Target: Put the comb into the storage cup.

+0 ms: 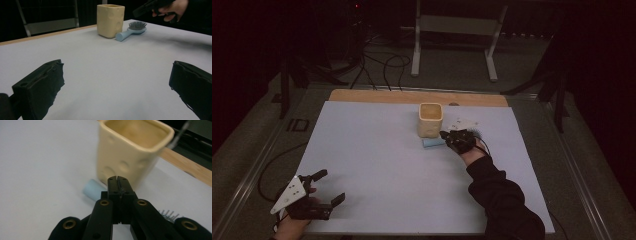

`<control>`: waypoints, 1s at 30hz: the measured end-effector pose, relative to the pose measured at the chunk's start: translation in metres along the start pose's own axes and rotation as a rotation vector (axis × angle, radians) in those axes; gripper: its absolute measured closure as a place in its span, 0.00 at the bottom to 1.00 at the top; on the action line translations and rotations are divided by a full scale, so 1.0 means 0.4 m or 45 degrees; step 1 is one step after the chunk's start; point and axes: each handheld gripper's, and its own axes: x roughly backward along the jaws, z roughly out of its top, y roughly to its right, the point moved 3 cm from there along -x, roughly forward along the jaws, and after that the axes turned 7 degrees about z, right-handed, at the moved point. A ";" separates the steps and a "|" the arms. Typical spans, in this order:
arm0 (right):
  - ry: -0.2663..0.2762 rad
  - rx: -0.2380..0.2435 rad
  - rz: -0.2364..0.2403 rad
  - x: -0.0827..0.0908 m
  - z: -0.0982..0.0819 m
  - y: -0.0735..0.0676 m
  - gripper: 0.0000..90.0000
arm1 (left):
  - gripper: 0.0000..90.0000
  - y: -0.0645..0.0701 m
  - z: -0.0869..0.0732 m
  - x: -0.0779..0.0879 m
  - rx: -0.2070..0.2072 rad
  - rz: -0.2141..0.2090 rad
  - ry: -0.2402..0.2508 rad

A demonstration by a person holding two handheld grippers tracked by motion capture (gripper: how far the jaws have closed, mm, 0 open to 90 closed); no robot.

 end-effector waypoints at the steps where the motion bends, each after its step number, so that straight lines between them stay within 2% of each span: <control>1: -0.003 -0.019 -0.012 -0.008 -0.002 0.005 1.00 | 0.00 0.000 0.000 0.000 0.000 0.000 0.000; 4: -0.021 -0.051 -0.057 -0.029 -0.007 0.018 1.00 | 0.00 0.000 0.000 0.000 -0.001 -0.001 0.000; 7: -0.031 -0.076 -0.070 -0.049 -0.010 0.027 1.00 | 0.00 0.000 0.000 0.000 -0.002 -0.003 -0.001; 12: -0.096 -0.094 -0.133 -0.086 -0.016 0.037 1.00 | 0.00 0.001 0.000 0.000 -0.006 -0.005 -0.001; 14: -0.122 -0.121 -0.155 -0.098 -0.023 0.043 1.00 | 0.00 0.001 0.000 0.001 -0.009 -0.005 -0.001; 20: -0.185 -0.186 -0.213 -0.122 -0.038 0.062 1.00 | 0.00 0.002 -0.001 -0.001 -0.008 -0.008 -0.003; 30: -0.273 -0.297 -0.294 -0.158 -0.050 0.073 1.00 | 0.00 0.007 -0.002 -0.003 -0.026 -0.020 -0.012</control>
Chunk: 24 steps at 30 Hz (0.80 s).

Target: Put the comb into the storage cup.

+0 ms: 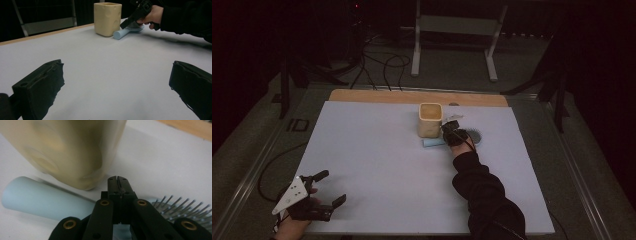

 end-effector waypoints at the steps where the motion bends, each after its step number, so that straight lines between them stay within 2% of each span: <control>1: -0.007 -0.005 0.004 -0.002 -0.001 -0.001 1.00 | 0.00 -0.001 0.000 0.000 -0.001 0.001 -0.001; 13: -0.010 -0.017 0.053 0.006 -0.016 -0.007 1.00 | 0.00 -0.001 0.001 0.001 0.007 0.001 0.004; 20: -0.039 0.060 0.079 0.023 -0.032 -0.013 1.00 | 0.00 -0.002 0.000 0.001 0.005 0.000 0.002; 24: -0.046 0.071 0.101 0.033 -0.043 -0.009 1.00 | 0.00 -0.002 0.001 0.001 0.007 0.000 0.007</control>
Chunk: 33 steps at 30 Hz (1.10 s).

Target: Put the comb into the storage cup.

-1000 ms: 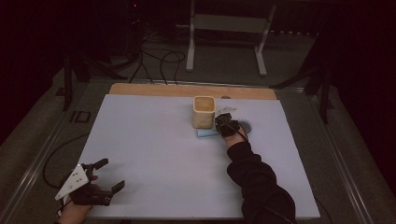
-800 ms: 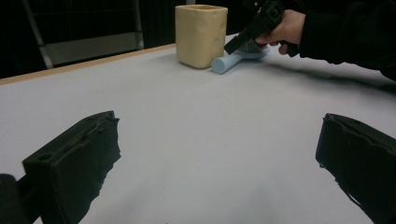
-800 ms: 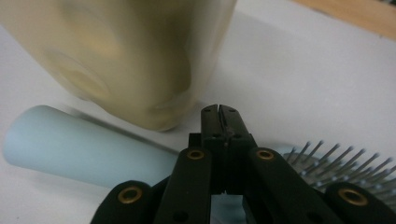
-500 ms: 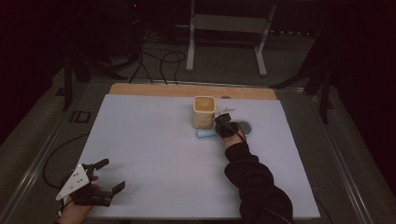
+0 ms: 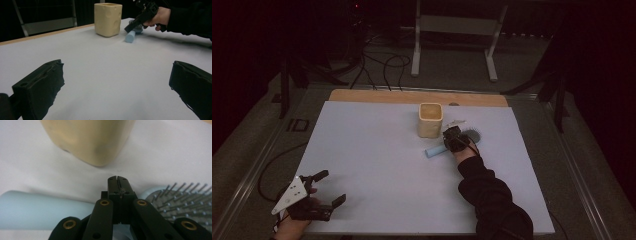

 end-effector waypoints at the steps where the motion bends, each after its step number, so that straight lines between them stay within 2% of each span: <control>1: -0.006 0.006 0.003 0.003 -0.003 0.001 1.00 | 0.00 0.000 0.000 0.000 0.000 0.001 0.000; 9: -0.024 0.055 0.035 0.023 -0.028 -0.007 1.00 | 0.00 0.001 0.000 0.000 -0.003 0.002 -0.002; 18: -0.046 0.128 0.071 0.066 -0.064 -0.019 1.00 | 0.00 0.002 0.000 -0.001 -0.003 0.003 -0.005; 20: -0.036 0.124 0.088 0.076 -0.067 -0.023 1.00 | 0.00 0.001 0.000 -0.001 -0.003 0.004 -0.006; 27: -0.044 0.169 0.129 0.085 -0.066 -0.049 1.00 | 0.00 0.001 0.000 -0.002 -0.008 0.003 -0.011; 33: -0.051 0.162 0.136 0.089 -0.075 -0.047 1.00 | 0.00 0.001 0.000 0.000 -0.002 0.005 -0.008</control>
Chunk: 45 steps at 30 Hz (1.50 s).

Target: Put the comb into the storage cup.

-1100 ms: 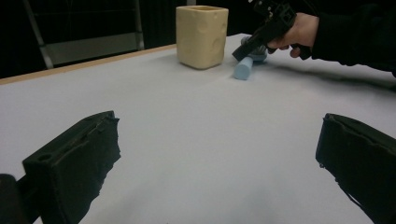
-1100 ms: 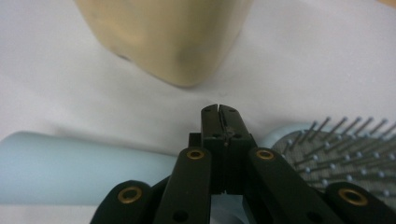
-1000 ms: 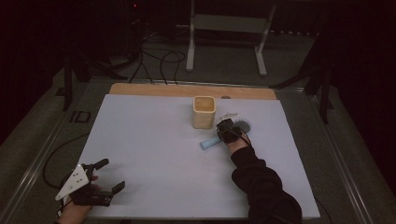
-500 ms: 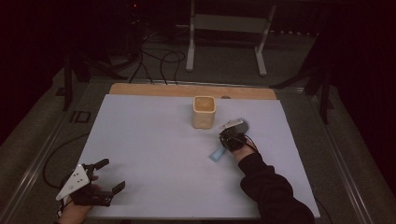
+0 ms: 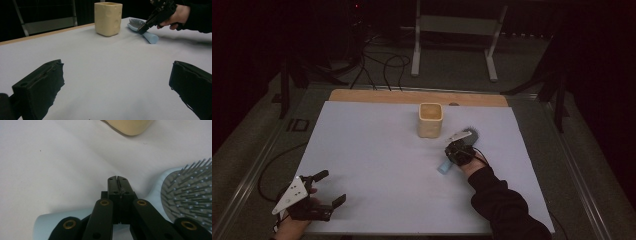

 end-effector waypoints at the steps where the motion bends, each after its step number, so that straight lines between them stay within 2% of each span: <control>1: -0.004 0.005 0.003 0.003 -0.004 0.000 1.00 | 0.00 0.000 0.000 0.000 0.000 0.000 0.001; 5: -0.020 0.022 0.000 0.019 -0.024 -0.004 1.00 | 0.00 0.000 0.000 0.000 -0.002 0.000 -0.003; 16: -0.057 0.002 0.015 0.061 -0.089 0.008 1.00 | 0.00 0.000 0.000 0.000 0.004 -0.003 0.002; 29: -0.082 -0.055 -0.011 0.117 -0.166 0.054 1.00 | 0.00 0.000 0.000 -0.003 0.001 -0.002 -0.005; 35: -0.083 -0.073 -0.027 0.136 -0.178 0.077 1.00 | 0.00 0.000 0.000 -0.003 -0.001 -0.002 -0.007; 45: -0.129 -0.060 -0.050 0.148 -0.192 0.100 1.00 | 0.00 0.000 -0.001 -0.003 -0.002 -0.002 -0.007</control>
